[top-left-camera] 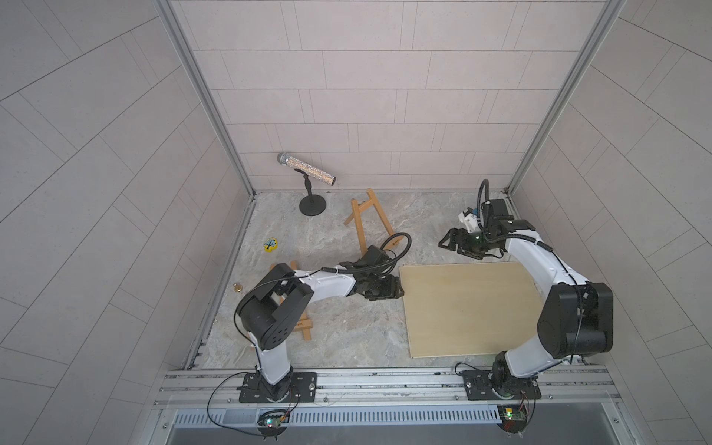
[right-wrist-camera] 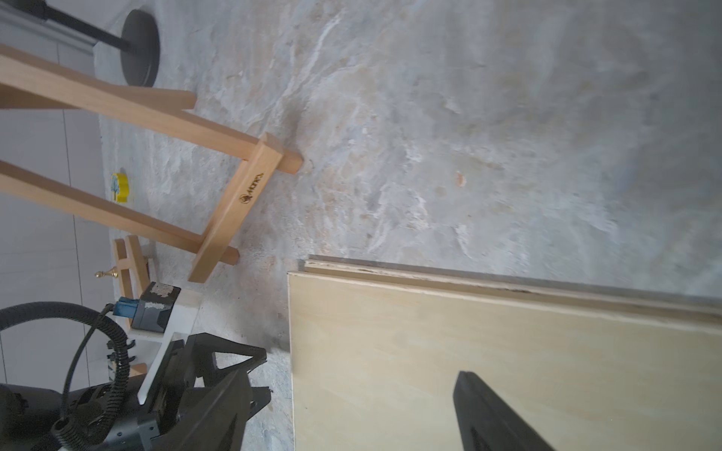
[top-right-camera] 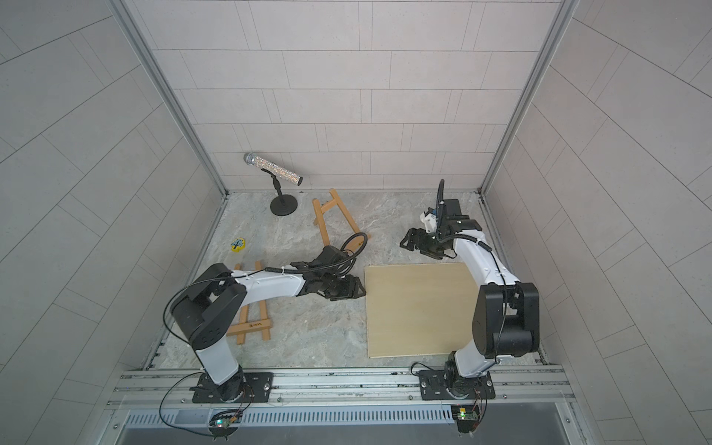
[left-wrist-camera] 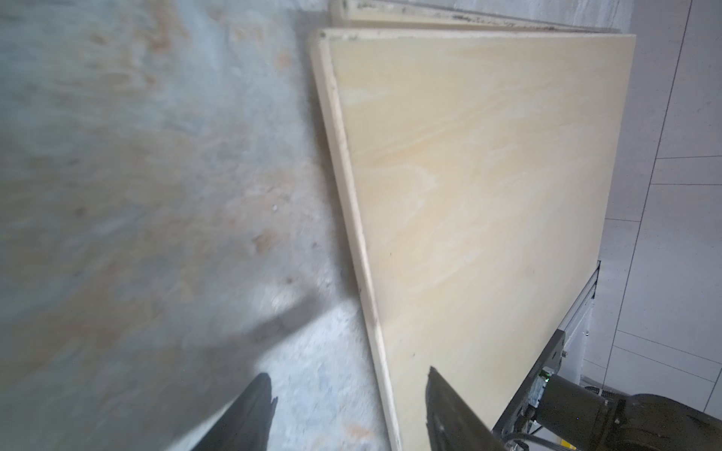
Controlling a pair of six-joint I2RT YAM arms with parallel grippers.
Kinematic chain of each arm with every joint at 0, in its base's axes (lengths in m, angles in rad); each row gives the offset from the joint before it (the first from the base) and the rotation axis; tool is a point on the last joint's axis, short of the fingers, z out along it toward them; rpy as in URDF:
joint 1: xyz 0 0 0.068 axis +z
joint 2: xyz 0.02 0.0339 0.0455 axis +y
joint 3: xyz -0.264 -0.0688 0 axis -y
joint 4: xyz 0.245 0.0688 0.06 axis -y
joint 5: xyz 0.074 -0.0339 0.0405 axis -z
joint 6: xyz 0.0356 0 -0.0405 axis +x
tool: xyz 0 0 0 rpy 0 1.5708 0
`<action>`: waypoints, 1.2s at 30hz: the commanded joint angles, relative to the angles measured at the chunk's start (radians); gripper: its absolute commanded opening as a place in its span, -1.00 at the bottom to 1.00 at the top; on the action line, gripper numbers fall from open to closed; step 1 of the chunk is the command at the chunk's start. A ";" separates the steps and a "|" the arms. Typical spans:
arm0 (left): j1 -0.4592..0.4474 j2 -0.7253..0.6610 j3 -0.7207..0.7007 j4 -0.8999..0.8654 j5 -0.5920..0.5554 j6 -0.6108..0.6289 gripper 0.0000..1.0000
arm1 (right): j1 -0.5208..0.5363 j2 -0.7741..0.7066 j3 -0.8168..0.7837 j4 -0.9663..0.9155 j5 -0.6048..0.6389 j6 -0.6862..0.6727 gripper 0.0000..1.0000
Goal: Disassemble the easel
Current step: Place the drawing board on the drawing board, then pick up the easel at the center of the board.
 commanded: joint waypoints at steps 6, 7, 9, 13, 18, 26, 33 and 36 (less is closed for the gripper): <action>0.059 -0.255 -0.090 -0.181 -0.119 0.094 0.41 | 0.170 0.132 0.036 0.355 -0.085 -0.096 0.73; 0.078 -0.284 -0.105 -0.190 -0.120 0.098 0.42 | 0.189 0.159 0.054 0.380 -0.100 -0.109 0.73; 0.114 -0.331 -0.132 -0.202 -0.117 0.112 0.43 | 0.224 0.212 0.095 0.408 -0.103 -0.136 0.73; 0.204 -0.403 -0.152 -0.258 -0.100 0.165 0.45 | 0.273 0.314 0.167 0.508 -0.099 -0.138 0.74; 0.280 -0.462 -0.166 -0.285 -0.082 0.196 0.45 | 0.307 0.428 0.274 0.574 -0.060 -0.153 0.74; 0.308 -0.482 -0.184 -0.297 -0.079 0.213 0.45 | 0.326 0.544 0.424 0.557 -0.043 -0.236 0.66; 0.330 -0.484 -0.187 -0.294 -0.079 0.219 0.45 | 0.333 0.557 0.427 0.553 -0.058 -0.306 0.47; 0.341 -0.483 -0.187 -0.293 -0.081 0.217 0.46 | 0.340 0.546 0.412 0.552 -0.047 -0.329 0.27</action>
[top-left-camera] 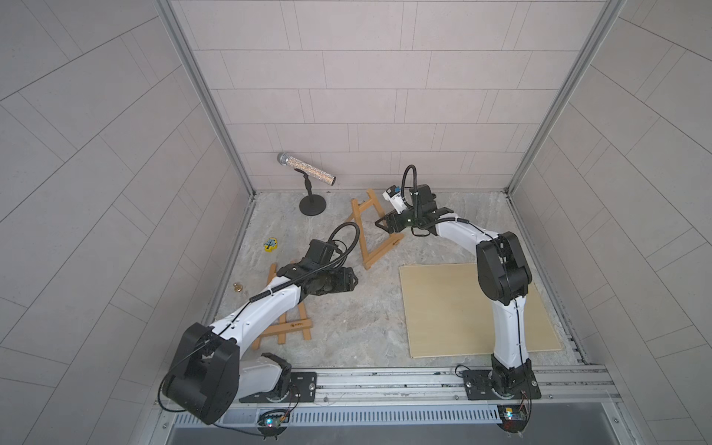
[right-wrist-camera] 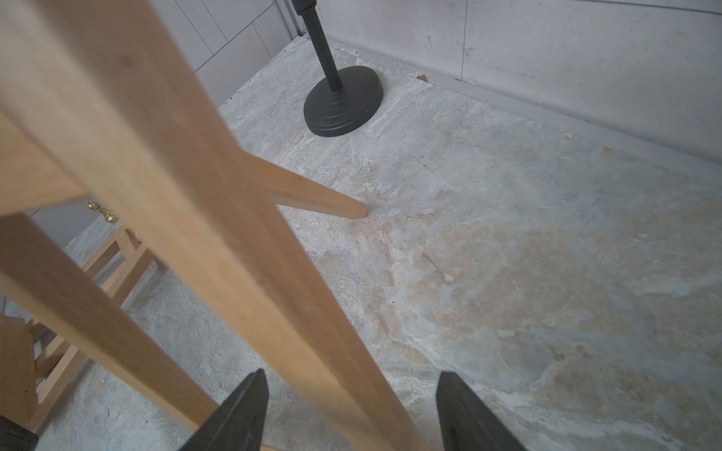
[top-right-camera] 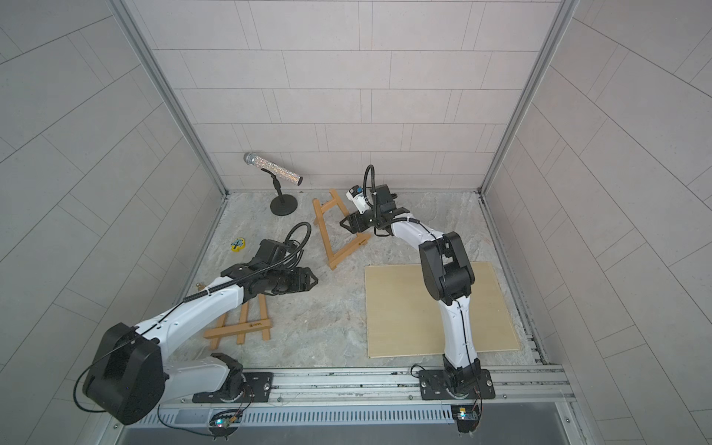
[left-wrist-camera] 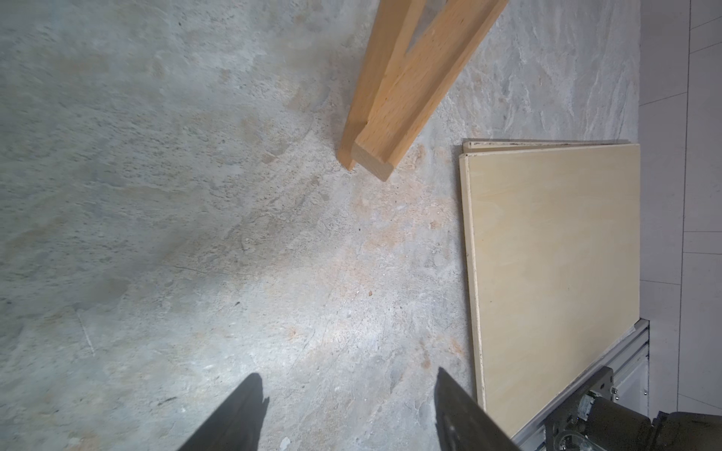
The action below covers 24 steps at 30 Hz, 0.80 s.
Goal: Disassemble the easel
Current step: Pick up the easel at the center of the board.
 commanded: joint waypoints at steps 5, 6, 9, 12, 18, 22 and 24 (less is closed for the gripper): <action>0.031 -0.003 -0.008 -0.002 0.016 0.010 0.45 | 0.027 -0.010 -0.011 -0.011 0.023 -0.102 -0.10; 0.034 -0.003 -0.008 0.000 0.018 0.011 0.46 | 0.030 -0.010 -0.010 -0.012 0.028 -0.106 -0.14; 0.039 -0.002 -0.007 0.001 0.020 0.010 0.45 | 0.041 -0.015 -0.014 -0.013 0.052 -0.124 -0.29; 0.047 -0.004 -0.007 0.000 0.023 0.011 0.46 | 0.051 -0.019 -0.013 -0.011 0.072 -0.135 -0.41; 0.075 -0.025 -0.011 -0.007 0.028 0.007 0.46 | 0.069 -0.056 -0.037 0.004 0.136 -0.154 -0.57; 0.120 -0.052 -0.022 0.000 0.045 -0.008 0.46 | 0.075 -0.094 -0.056 0.010 0.157 -0.151 -0.63; 0.160 -0.070 -0.024 0.005 0.057 -0.020 0.46 | 0.079 -0.119 -0.062 0.004 0.161 -0.149 -0.64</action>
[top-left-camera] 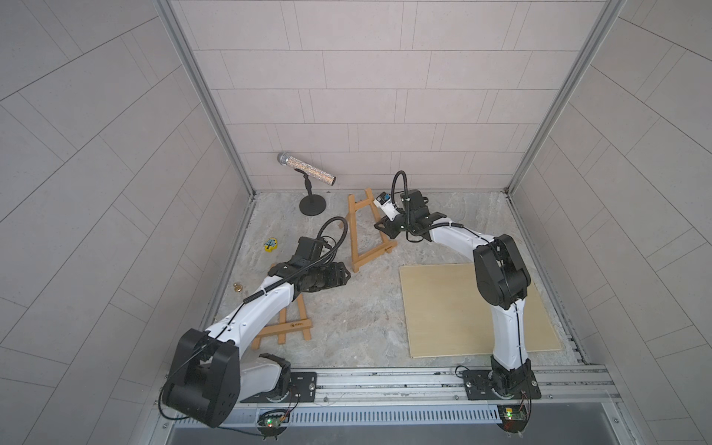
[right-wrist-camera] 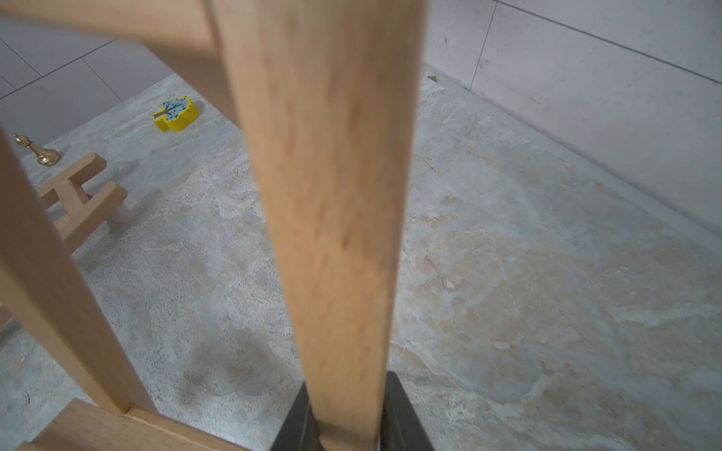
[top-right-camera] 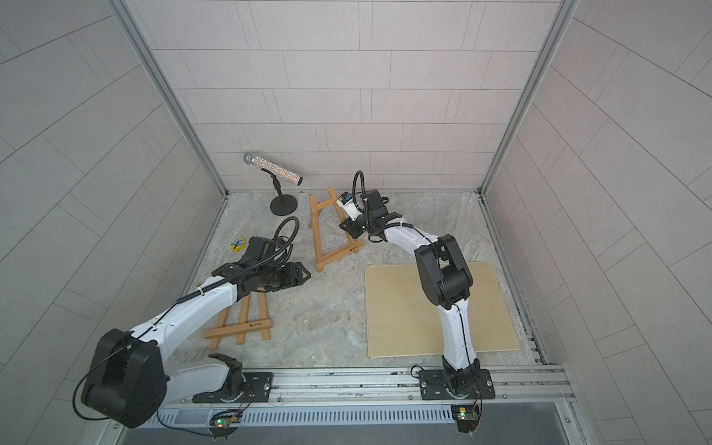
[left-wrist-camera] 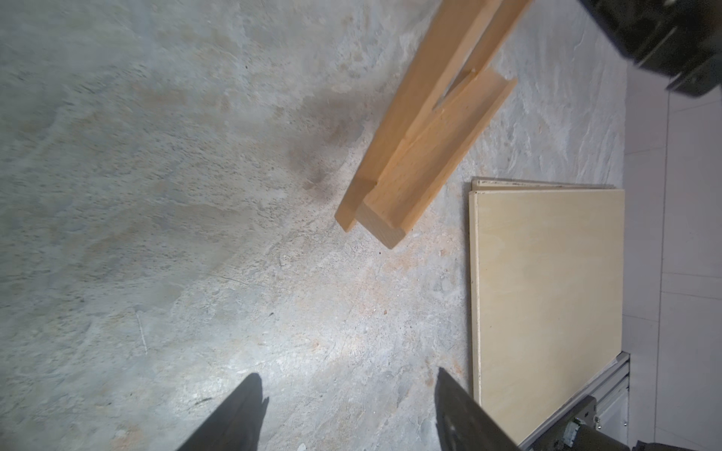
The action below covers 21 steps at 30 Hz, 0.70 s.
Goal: Disassemble the easel
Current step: Pick up the easel at the center of the board.
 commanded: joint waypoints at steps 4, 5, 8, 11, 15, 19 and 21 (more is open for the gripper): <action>0.129 -0.064 -0.015 0.043 0.038 -0.044 0.51 | 0.021 -0.134 -0.011 -0.048 0.030 -0.018 -0.64; 0.150 -0.068 -0.017 0.064 0.040 -0.049 0.53 | 0.024 -0.150 -0.013 -0.062 0.035 -0.020 -0.64; 0.207 -0.052 -0.006 0.110 0.057 -0.054 0.59 | 0.039 -0.201 -0.033 -0.097 0.034 -0.016 -0.64; 0.253 0.004 0.031 0.134 0.083 -0.059 0.60 | 0.060 -0.262 -0.072 -0.129 0.035 -0.016 -0.63; 0.287 0.091 0.090 0.176 0.125 -0.058 0.60 | 0.086 -0.349 -0.133 -0.168 0.037 -0.009 -0.63; 0.292 0.206 0.172 0.195 0.216 -0.062 0.62 | 0.107 -0.434 -0.185 -0.200 0.030 0.009 -0.62; 0.293 0.254 0.192 0.222 0.246 -0.079 0.69 | 0.121 -0.472 -0.201 -0.212 0.029 0.017 -0.61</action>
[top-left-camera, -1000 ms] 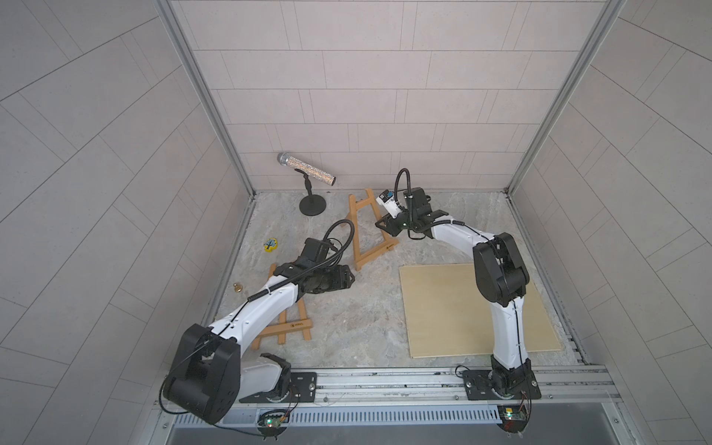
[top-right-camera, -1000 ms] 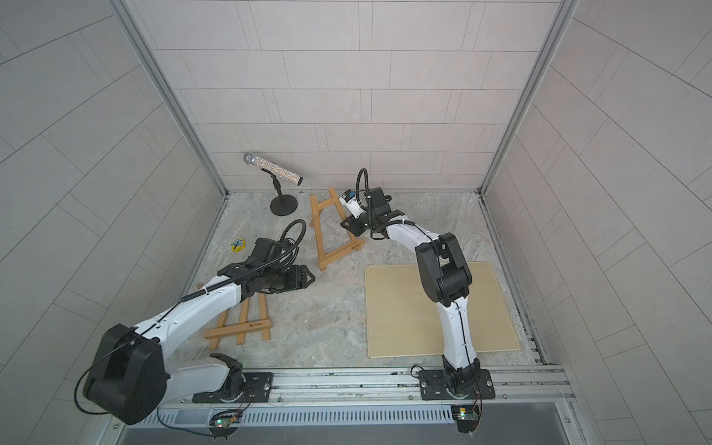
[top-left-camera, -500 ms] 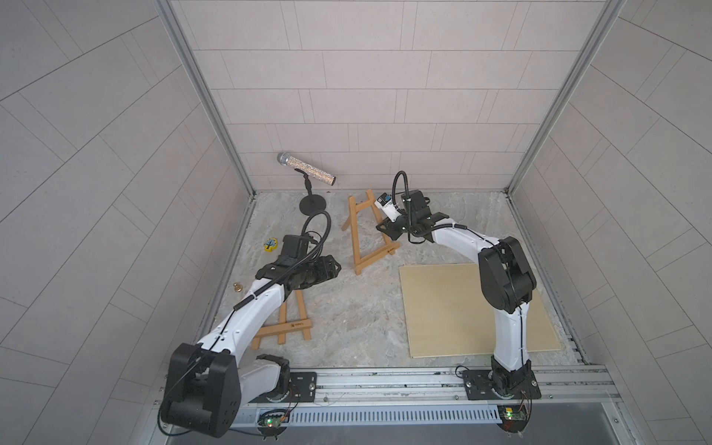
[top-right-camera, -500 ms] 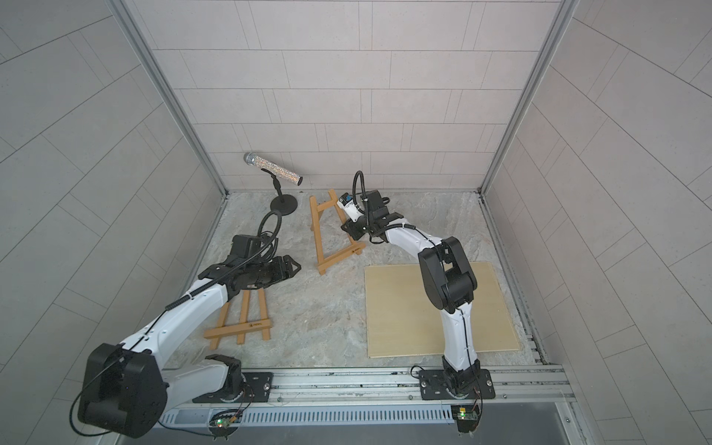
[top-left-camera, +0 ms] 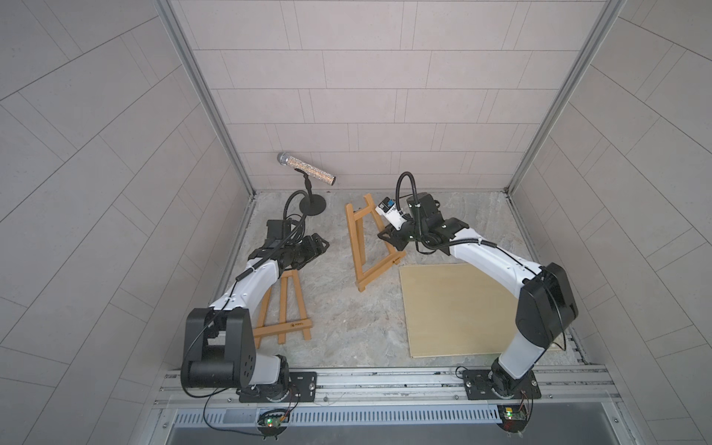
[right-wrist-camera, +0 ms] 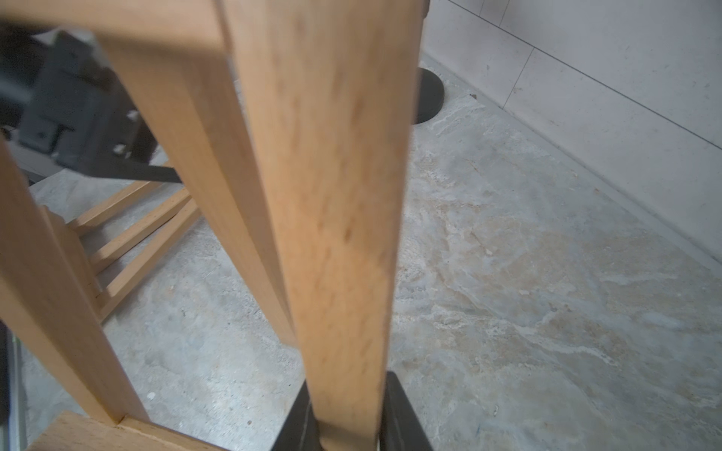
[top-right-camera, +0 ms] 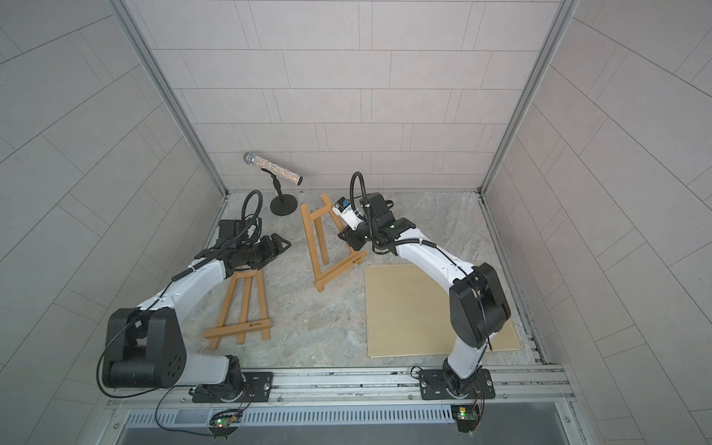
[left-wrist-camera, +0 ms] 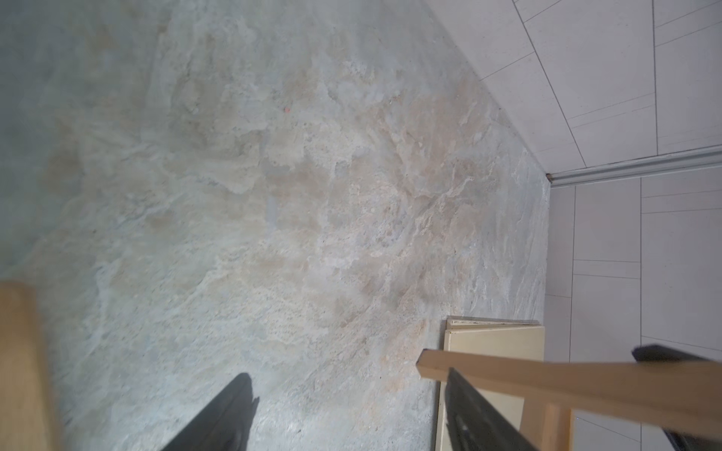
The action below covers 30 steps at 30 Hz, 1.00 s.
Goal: Disassemble the easel
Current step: Pick up the easel at the center of the board, then fold up the easel.
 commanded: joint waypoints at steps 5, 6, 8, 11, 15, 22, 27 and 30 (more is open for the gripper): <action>-0.001 0.111 0.064 0.134 0.129 -0.067 0.71 | 0.044 -0.119 -0.018 -0.007 -0.026 0.054 -0.59; -0.004 0.124 0.073 0.142 0.142 -0.076 0.71 | 0.051 -0.122 -0.019 -0.003 -0.025 0.063 -0.59; -0.019 0.137 0.081 0.160 0.164 -0.096 0.69 | 0.061 -0.125 -0.021 0.008 -0.021 0.083 -0.59; -0.051 0.141 0.076 0.198 0.213 -0.144 0.66 | 0.067 -0.131 -0.026 0.037 -0.014 0.114 -0.59; -0.119 0.135 0.012 0.334 0.305 -0.282 0.58 | 0.066 -0.134 -0.032 0.063 0.006 0.139 -0.59; -0.216 0.067 -0.119 0.508 0.348 -0.434 0.42 | 0.066 -0.132 -0.054 0.078 0.066 0.162 -0.59; -0.248 0.034 -0.155 0.557 0.347 -0.473 0.36 | 0.065 -0.127 -0.091 0.115 0.081 0.201 -0.59; -0.256 0.037 -0.160 0.573 0.353 -0.480 0.35 | 0.070 -0.126 -0.126 0.144 0.085 0.231 -0.59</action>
